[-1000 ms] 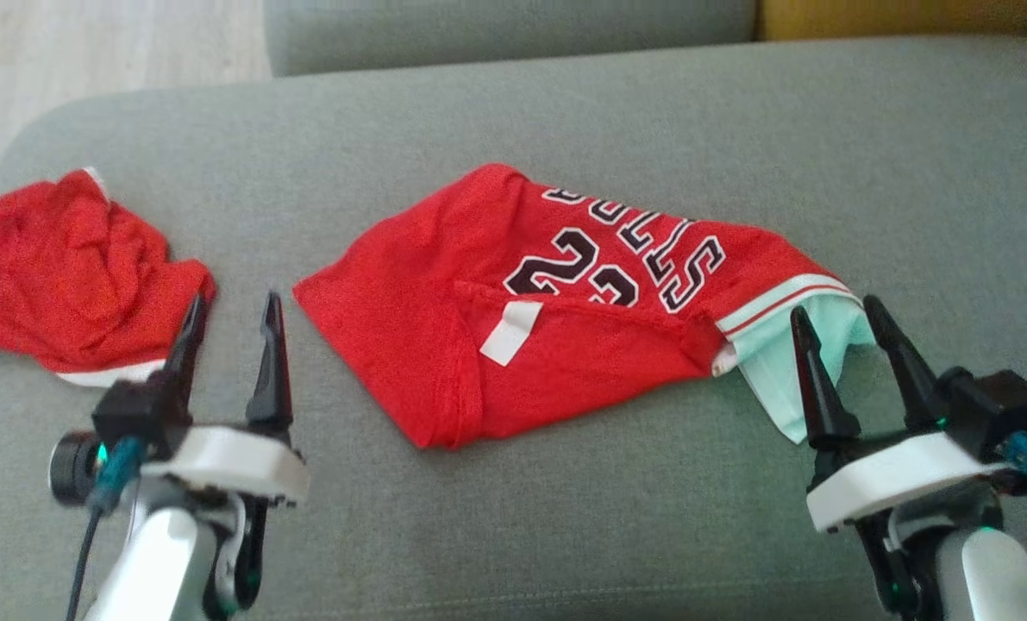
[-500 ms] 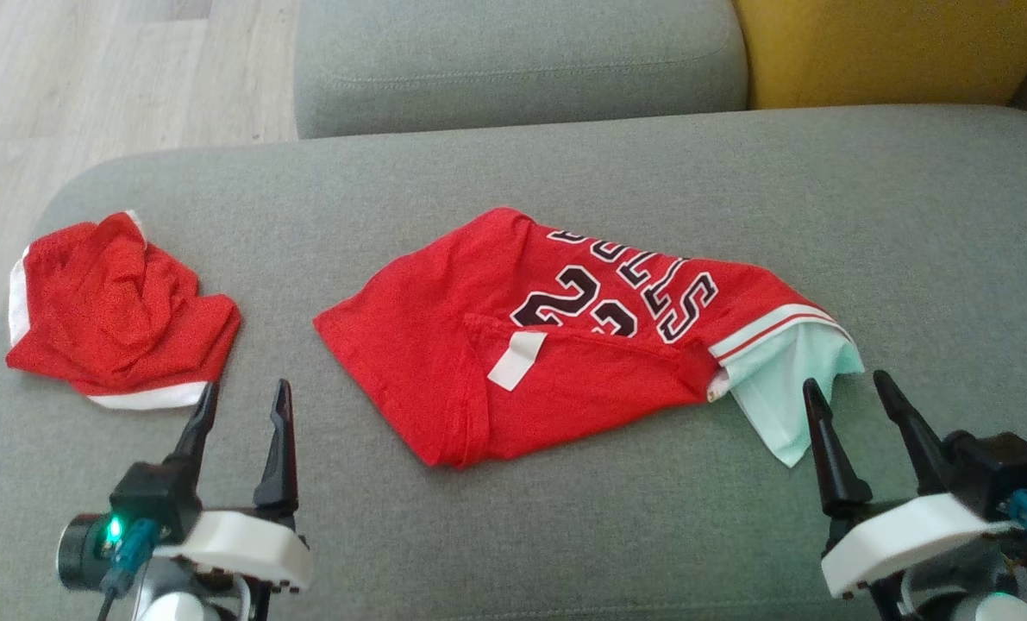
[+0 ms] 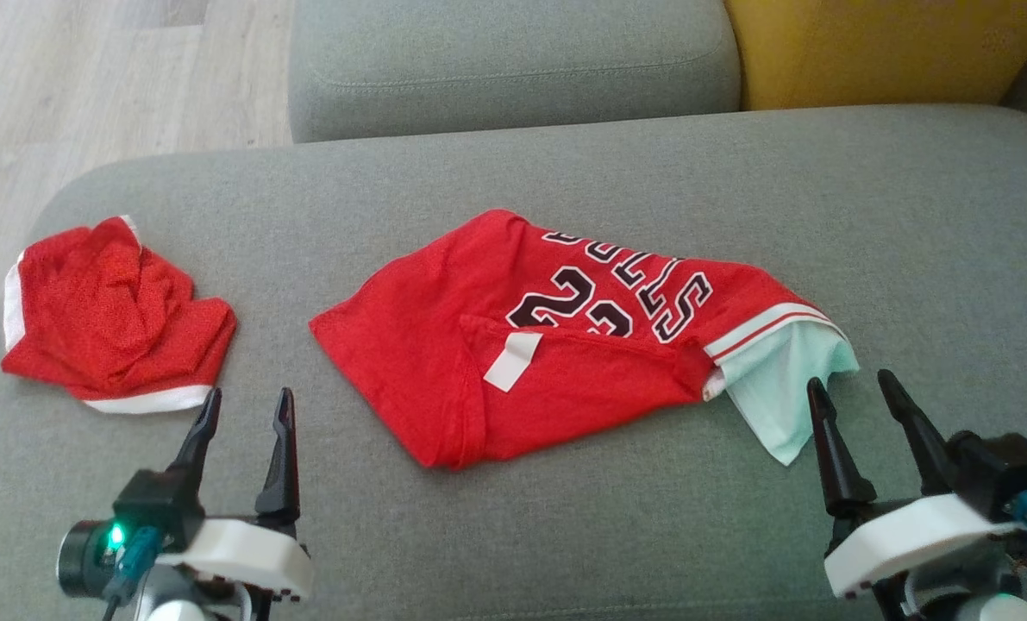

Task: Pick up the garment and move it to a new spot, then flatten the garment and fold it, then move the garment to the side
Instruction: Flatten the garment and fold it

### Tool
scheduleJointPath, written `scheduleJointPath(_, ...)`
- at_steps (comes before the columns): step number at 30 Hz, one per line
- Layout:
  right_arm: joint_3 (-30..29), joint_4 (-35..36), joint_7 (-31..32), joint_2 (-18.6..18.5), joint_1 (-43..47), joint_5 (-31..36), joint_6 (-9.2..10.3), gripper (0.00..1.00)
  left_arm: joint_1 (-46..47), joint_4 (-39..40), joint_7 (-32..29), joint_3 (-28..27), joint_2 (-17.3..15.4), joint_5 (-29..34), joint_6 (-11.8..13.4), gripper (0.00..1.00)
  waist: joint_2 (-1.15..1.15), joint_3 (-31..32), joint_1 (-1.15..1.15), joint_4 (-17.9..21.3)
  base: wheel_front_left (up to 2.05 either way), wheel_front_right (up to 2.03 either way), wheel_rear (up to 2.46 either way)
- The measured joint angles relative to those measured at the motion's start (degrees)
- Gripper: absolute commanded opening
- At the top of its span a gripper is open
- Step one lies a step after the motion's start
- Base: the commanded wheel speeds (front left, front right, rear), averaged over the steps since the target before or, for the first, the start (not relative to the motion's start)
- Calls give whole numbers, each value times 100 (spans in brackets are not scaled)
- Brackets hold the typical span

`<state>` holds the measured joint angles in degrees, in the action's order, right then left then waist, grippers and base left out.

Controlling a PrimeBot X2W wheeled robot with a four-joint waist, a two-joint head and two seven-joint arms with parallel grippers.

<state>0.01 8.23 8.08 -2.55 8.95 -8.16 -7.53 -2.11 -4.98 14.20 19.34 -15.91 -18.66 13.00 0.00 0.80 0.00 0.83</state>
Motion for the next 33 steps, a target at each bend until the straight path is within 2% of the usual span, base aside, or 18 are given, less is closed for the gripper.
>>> scheduleJointPath(9,1,4,0,0,-1,-35,0,100,38,26,-62,79,-40,49,-12,100,0,-95,0,-5,0,0,0)
scheduleJointPath(16,116,41,0,1,-81,-35,0,100,1136,-238,-566,556,108,78,-438,100,0,-455,0,40,0,0,0)
scheduleJointPath(17,116,41,0,1,-81,-35,0,100,1136,-238,-566,556,108,78,-438,100,0,-455,0,40,0,0,0)
scheduleJointPath(23,210,37,-7,1,-457,-35,0,100,2091,-1037,-1245,926,515,-42,-862,100,0,-808,0,234,0,0,0)
scheduleJointPath(28,308,-33,-74,1,-536,-64,0,100,2590,-1978,-1733,973,719,-326,-1157,100,0,-1051,0,499,0,0,0)
scheduleJointPath(33,320,-157,-182,0,-642,-133,0,100,2938,-2668,-1903,975,810,-430,-1300,100,0,-1241,0,745,0,0,0)
